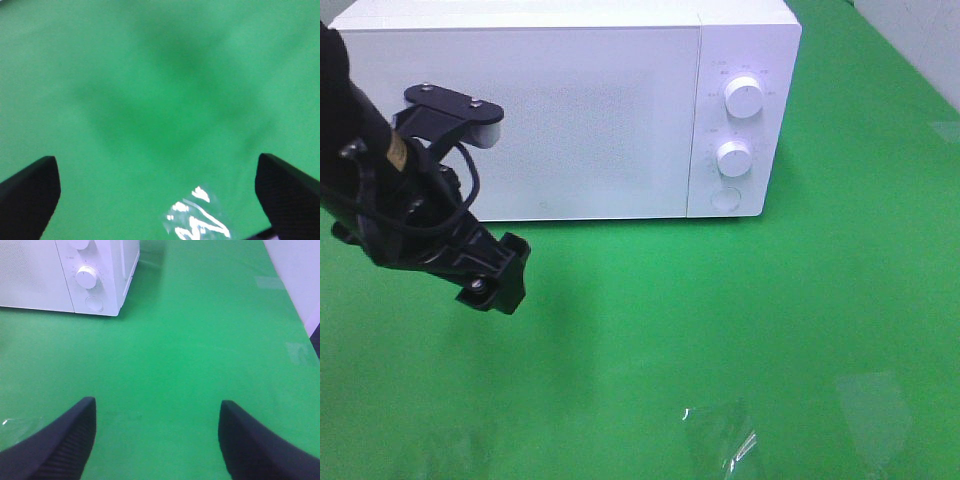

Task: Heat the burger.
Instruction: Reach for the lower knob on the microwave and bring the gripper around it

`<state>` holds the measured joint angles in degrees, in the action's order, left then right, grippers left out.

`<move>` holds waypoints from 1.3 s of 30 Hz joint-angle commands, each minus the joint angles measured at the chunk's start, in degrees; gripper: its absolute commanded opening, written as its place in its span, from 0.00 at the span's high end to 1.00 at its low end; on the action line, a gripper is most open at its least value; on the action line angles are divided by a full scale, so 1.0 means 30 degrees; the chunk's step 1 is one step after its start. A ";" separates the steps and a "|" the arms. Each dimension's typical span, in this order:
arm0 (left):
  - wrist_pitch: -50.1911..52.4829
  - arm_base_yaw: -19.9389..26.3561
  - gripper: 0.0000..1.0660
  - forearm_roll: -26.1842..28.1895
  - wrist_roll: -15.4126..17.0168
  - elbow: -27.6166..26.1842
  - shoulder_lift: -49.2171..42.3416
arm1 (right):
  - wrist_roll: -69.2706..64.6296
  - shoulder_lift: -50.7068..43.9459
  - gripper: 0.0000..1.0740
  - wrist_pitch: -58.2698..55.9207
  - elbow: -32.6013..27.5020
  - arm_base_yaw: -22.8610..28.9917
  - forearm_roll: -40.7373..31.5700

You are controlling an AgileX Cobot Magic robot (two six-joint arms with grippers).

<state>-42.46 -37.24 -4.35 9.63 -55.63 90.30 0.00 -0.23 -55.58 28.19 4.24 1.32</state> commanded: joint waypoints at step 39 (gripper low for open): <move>-0.5978 1.2395 0.08 0.1929 -0.3514 0.7448 -1.5947 | 0.0000 -0.0535 0.39 0.0172 -0.0019 -0.0076 -0.0019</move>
<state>-61.31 -0.11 0.97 -0.86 -34.89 44.86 0.00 -0.23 -55.58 28.19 4.24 1.32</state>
